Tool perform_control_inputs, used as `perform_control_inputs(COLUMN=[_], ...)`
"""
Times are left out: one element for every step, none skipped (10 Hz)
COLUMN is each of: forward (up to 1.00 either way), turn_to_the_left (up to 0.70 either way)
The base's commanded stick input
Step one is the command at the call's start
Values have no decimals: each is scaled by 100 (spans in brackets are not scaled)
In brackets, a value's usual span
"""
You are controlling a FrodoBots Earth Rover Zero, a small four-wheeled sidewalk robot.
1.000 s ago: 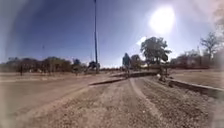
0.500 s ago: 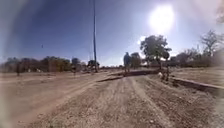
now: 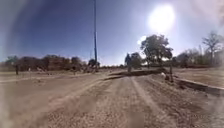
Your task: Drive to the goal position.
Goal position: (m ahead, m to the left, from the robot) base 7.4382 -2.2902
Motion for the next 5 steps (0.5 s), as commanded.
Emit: perform_control_inputs(forward=[70, 70, 70, 70, 70], turn_to_the_left=[0, 0, 0, 0, 0])
